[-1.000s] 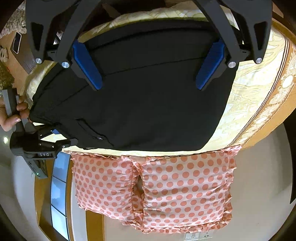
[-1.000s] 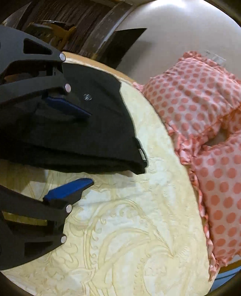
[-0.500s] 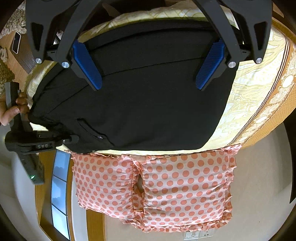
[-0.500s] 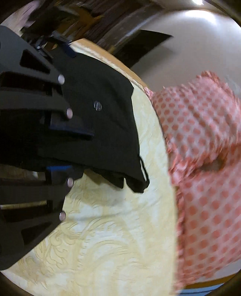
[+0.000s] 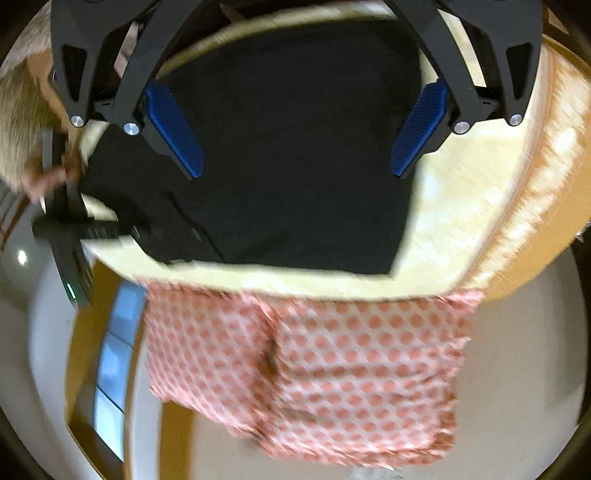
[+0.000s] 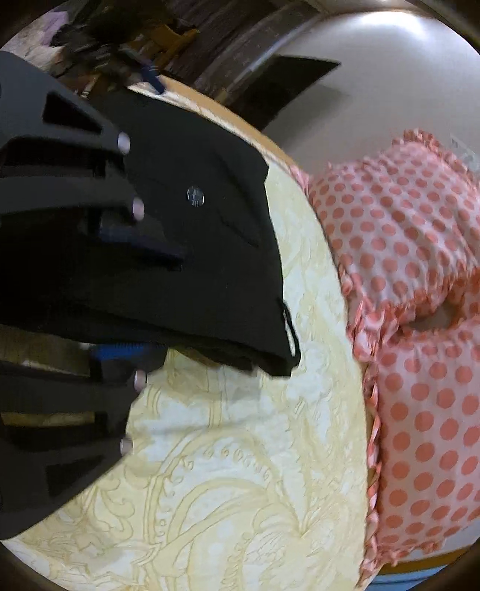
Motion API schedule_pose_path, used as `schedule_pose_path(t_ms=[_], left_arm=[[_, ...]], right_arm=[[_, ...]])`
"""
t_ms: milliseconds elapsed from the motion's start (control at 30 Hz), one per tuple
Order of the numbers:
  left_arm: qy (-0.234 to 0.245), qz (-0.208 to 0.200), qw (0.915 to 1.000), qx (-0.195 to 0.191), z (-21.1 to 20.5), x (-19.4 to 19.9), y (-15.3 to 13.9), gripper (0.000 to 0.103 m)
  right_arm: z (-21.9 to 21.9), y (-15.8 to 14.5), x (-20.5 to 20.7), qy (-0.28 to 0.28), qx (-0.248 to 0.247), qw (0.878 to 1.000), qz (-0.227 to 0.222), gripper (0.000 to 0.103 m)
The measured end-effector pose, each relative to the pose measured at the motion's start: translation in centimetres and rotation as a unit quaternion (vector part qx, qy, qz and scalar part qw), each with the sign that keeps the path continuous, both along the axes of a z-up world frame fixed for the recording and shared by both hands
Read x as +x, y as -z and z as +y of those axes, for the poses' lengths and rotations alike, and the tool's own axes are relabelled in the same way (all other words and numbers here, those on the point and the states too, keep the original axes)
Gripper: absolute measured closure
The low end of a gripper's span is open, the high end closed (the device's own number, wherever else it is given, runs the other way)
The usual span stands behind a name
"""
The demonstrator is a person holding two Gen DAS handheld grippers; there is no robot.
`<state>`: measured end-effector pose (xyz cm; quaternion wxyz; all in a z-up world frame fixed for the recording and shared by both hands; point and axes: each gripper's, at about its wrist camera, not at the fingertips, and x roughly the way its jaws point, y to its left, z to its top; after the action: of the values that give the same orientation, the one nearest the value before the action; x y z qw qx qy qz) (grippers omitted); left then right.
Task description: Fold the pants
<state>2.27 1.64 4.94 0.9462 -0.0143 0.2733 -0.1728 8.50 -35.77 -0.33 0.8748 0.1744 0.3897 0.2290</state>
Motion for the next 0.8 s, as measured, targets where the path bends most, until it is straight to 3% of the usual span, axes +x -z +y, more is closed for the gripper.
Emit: schedule_pose_path(t_ms=[67, 133, 200, 267, 400, 533, 633, 700, 767, 800], left_arm=[[-0.025, 0.018, 0.9994, -0.014, 1.7, 2.1, -1.3, 0.002], [-0.037, 0.064, 0.9969, -0.029, 3.1, 5.2, -1.5, 0.002], [-0.04, 0.112, 0.9923, -0.033, 3.8, 8.0, -0.9, 0.005], [-0.034, 0.154, 0.9866, -0.042, 4.1, 10.1, -0.1, 0.022], [-0.023, 0.231, 0.9707, -0.063, 4.7, 13.4, 2.9, 0.038], [-0.009, 0.231, 0.971, -0.06, 4.1, 13.6, 3.2, 0.044], [-0.001, 0.235, 0.9706, -0.053, 3.1, 13.7, 3.6, 0.047], [-0.001, 0.229, 0.9724, -0.044, 2.6, 13.7, 3.6, 0.057], [-0.001, 0.221, 0.9742, -0.045, 2.3, 13.5, 3.1, 0.081], [-0.003, 0.215, 0.9759, -0.038, 2.1, 13.4, 2.8, 0.086]], right_arm=[[0.6, -0.9, -0.9, -0.022, 0.0, 0.999, -0.032, 0.081], [1.2, -1.6, -1.6, -0.036, -0.017, 0.998, -0.057, 0.081], [1.1, -1.4, -1.2, -0.032, -0.022, 0.998, -0.047, 0.082], [0.3, -0.5, -0.5, -0.02, -0.004, 1.0, -0.023, 0.082], [-0.5, 0.2, 0.2, -0.012, 0.016, 1.0, -0.002, 0.079], [-0.9, 0.7, 1.0, -0.001, 0.015, 1.0, 0.022, 0.062], [-1.1, 1.0, 1.3, -0.003, 0.033, 0.999, 0.029, 0.058], [-0.9, 0.9, 1.1, -0.008, 0.03, 0.999, 0.022, 0.064], [-0.5, 0.3, 0.6, -0.021, 0.029, 0.999, 0.004, 0.077], [-0.4, 0.0, 0.4, -0.022, 0.026, 0.999, 0.0, 0.08]])
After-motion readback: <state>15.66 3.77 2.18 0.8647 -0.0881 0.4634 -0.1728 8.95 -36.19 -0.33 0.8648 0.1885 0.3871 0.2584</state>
